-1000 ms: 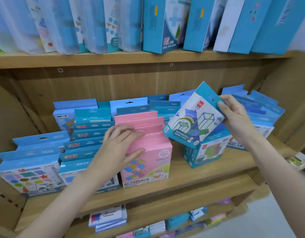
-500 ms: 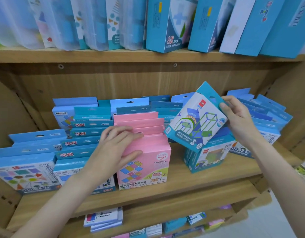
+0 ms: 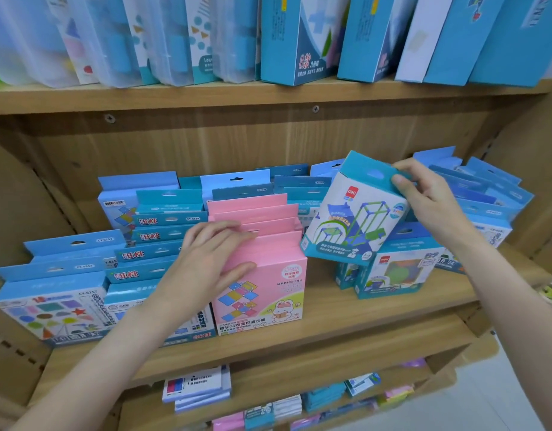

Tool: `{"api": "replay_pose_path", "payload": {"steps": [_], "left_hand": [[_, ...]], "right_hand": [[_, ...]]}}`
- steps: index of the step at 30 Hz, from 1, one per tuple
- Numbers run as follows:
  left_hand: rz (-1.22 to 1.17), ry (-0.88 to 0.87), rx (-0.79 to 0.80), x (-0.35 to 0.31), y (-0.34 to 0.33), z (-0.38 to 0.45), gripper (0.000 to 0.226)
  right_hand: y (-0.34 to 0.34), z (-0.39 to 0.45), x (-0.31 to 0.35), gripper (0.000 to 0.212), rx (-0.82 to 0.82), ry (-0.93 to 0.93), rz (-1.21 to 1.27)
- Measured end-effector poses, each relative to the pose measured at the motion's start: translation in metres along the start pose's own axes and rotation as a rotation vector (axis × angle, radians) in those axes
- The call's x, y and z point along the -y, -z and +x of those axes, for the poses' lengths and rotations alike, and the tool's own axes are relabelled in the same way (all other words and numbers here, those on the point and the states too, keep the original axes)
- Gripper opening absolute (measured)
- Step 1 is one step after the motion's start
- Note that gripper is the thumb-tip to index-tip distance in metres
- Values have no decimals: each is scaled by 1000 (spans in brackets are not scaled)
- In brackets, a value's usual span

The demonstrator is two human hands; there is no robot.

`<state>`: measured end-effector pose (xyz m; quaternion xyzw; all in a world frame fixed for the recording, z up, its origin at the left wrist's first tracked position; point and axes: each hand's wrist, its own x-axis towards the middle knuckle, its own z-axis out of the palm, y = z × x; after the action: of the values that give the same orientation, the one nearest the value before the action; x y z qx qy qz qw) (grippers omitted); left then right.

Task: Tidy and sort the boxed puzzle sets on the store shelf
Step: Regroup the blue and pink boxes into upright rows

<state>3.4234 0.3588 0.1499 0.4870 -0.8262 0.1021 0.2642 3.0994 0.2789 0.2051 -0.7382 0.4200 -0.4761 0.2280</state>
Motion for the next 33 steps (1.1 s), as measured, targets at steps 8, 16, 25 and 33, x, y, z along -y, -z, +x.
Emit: {"api": "replay_pose_path", "payload": {"steps": [8, 16, 25, 33], "left_hand": [[42, -12, -5, -2, 3, -2, 51], [215, 155, -87, -24, -10, -16, 46], [220, 210, -113, -101, -49, 14, 51], [290, 181, -80, -107, -54, 31, 49]], "right_hand": [[2, -6, -10, 19, 14, -29, 81], [-4, 2, -32, 10, 207, 231, -194], [-22, -17, -54, 30, 391, 544, -453], [31, 23, -54, 15, 439, 304, -362]]}}
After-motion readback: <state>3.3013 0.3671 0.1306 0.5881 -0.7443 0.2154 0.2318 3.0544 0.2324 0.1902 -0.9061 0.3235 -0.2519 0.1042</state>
